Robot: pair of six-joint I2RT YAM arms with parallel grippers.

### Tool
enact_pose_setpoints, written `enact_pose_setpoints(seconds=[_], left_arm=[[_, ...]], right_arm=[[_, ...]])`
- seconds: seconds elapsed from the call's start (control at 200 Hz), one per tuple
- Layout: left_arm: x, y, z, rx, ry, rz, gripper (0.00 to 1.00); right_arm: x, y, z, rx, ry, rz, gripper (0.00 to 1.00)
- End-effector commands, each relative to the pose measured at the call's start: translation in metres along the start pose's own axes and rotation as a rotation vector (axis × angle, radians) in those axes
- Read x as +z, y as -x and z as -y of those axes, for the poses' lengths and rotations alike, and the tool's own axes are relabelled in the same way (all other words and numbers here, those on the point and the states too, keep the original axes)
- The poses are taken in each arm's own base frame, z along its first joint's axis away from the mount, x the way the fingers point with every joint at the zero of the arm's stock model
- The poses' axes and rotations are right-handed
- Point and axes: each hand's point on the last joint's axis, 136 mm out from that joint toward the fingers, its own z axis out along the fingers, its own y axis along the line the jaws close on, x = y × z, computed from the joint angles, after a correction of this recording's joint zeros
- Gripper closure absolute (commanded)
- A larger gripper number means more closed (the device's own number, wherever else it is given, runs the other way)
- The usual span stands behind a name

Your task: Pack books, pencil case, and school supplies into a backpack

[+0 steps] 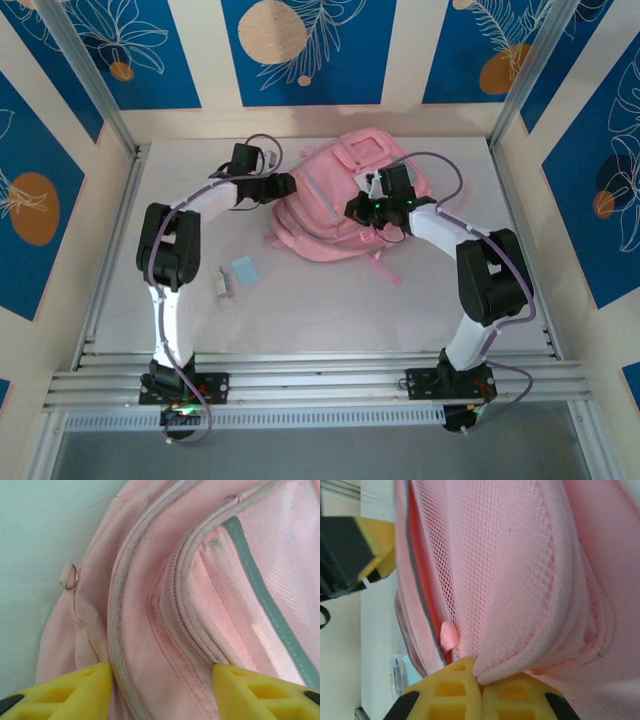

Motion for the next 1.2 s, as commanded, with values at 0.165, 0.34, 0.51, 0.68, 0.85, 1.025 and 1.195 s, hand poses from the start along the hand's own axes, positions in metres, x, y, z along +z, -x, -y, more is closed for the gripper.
enact_pose_setpoints(seconds=[0.165,0.34,0.51,0.68,0.85,1.025,1.195], left_arm=[[-0.071,-0.033,0.073,0.192,-0.067,0.006,0.41],[-0.085,-0.088,0.091,0.271,-0.019,-0.079,0.43],[-0.068,-0.131,0.098,0.268,0.039,-0.153,0.45],[-0.044,-0.148,0.091,0.273,0.130,-0.152,0.49],[-0.024,-0.152,0.084,0.301,0.190,-0.139,0.50],[-0.002,-0.151,0.075,0.281,0.205,-0.110,0.52],[0.009,-0.141,0.083,0.277,0.185,-0.073,0.65]], right_arm=[[0.012,-0.003,-0.042,0.116,0.075,0.067,1.00],[0.016,-0.003,-0.034,0.225,0.020,0.103,1.00],[0.017,-0.010,-0.039,0.247,0.031,0.106,1.00],[0.018,-0.015,-0.040,0.254,0.047,0.088,1.00],[0.017,-0.020,-0.039,0.273,0.068,0.079,1.00],[0.018,-0.024,-0.043,0.278,0.103,0.055,1.00],[0.019,-0.027,-0.043,0.281,0.115,0.037,1.00]])
